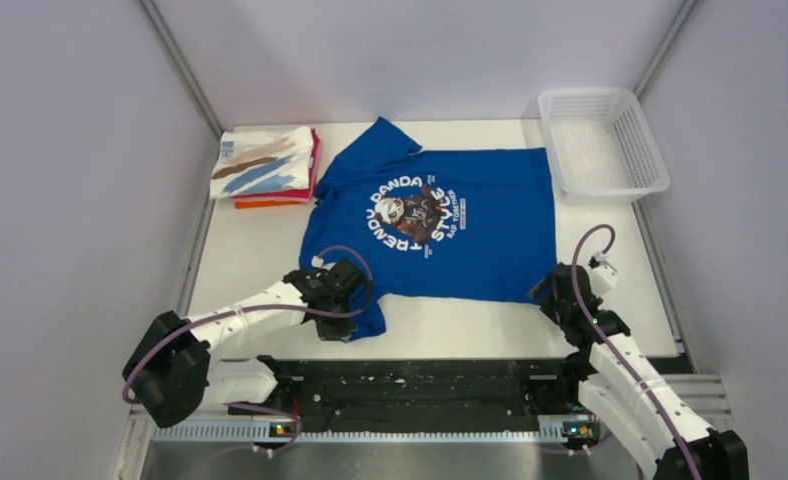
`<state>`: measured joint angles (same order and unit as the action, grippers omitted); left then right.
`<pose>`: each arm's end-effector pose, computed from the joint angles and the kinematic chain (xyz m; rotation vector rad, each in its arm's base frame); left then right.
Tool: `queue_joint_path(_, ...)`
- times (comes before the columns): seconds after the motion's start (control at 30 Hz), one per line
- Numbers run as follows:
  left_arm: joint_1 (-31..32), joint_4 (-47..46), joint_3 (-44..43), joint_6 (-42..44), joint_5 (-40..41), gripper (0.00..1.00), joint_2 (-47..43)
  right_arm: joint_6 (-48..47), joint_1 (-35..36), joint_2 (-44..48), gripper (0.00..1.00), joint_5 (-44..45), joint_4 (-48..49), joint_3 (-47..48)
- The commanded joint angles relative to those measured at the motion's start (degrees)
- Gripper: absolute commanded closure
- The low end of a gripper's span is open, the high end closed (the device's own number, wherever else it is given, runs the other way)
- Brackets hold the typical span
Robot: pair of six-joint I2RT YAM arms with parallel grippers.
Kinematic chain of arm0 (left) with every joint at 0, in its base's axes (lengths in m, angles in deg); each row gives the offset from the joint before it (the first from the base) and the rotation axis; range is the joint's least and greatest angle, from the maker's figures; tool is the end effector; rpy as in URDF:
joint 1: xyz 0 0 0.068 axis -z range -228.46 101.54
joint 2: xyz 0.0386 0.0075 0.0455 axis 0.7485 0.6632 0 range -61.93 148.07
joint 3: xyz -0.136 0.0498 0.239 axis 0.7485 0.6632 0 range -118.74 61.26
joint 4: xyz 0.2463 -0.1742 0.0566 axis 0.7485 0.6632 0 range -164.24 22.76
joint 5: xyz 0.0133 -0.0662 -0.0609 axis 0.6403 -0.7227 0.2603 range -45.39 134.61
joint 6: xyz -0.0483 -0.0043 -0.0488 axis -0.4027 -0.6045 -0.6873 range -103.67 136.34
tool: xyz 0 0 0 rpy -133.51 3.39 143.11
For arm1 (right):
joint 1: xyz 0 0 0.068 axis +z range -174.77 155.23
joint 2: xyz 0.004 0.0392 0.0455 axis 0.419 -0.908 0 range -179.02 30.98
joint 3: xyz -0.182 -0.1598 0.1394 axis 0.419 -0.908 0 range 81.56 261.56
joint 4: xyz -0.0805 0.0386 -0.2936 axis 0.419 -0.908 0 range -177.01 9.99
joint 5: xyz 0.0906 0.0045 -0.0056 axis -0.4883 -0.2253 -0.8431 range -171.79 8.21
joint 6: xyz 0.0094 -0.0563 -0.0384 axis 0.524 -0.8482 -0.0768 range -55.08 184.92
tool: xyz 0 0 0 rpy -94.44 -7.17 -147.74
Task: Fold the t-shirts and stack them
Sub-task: Grab the side of the flattened tshirt closest away from the robot with both arms
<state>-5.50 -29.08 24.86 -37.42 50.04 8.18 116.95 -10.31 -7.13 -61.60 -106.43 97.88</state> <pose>0.1718 -0.1528 0.1286 -0.2899 2.9253 -0.1216 0.1843 0.0277 0.1335 0.9059 2.1688 0.1416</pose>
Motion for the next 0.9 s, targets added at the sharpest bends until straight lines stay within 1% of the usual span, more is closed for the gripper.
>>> queue_joint_path(0.0, 0.08, -1.94, 0.39, 0.54, 0.01, 1.00, -2.15, 3.69, -0.30, -1.81, 0.34, 2.07, 0.52, -1.12)
queue_joint_path(0.07, 0.07, -1.92, 1.25, -0.24, -1.12, 1.00, -3.13, 5.02, -0.26, -3.29, 0.36, 1.69, 1.49, -2.30)
queue_joint_path(0.2, 0.09, -1.44, 2.39, -0.91, -2.08, 1.00, -5.10, 6.43, -0.30, -6.33, 0.36, 3.84, 3.54, -2.68)
queue_joint_path(0.3, 0.11, -0.62, 2.29, -1.00, -2.49, 1.00, -5.83, 7.47, -0.39, -8.40, 0.37, 5.43, 7.35, -3.55)
queue_joint_path(0.33, 0.08, -0.60, 2.34, -1.06, -2.60, 1.00, -6.04, 7.55, -0.33, -9.07, 0.41, 5.59, 8.98, -3.87)
queue_joint_path(0.4, 0.07, -0.09, 2.35, -1.32, -2.48, 1.00, -6.42, 7.55, -0.39, -9.88, 0.55, 5.62, 10.15, -3.75)
queue_joint_path(0.53, 0.08, 3.08, 1.61, -3.00, -1.16, 1.00, -6.62, 6.38, -0.32, -7.58, 0.94, 5.58, 8.58, -3.10)
queue_joint_path(0.57, 0.09, 3.52, 1.61, -3.50, -2.04, 1.00, -6.94, 6.19, -0.35, -5.88, 1.00, 5.48, 7.69, -3.05)
queue_joint_path(0.7, 0.54, 6.06, 3.72, -6.38, -5.07, 1.00, -11.12, 5.62, -0.36, 0.77, 1.00, 6.17, 1.82, -1.34)
queue_joint_path(0.73, 0.84, 7.55, 4.21, -7.33, -5.15, 1.00, -12.84, 5.16, -0.37, 1.93, 1.00, 6.16, -1.19, -0.38)
queue_joint_path(0.87, 2.10, 12.87, 5.05, -11.32, -5.17, 1.00, -21.22, 1.93, -0.34, 5.47, 1.00, 5.18, -8.06, 2.16)
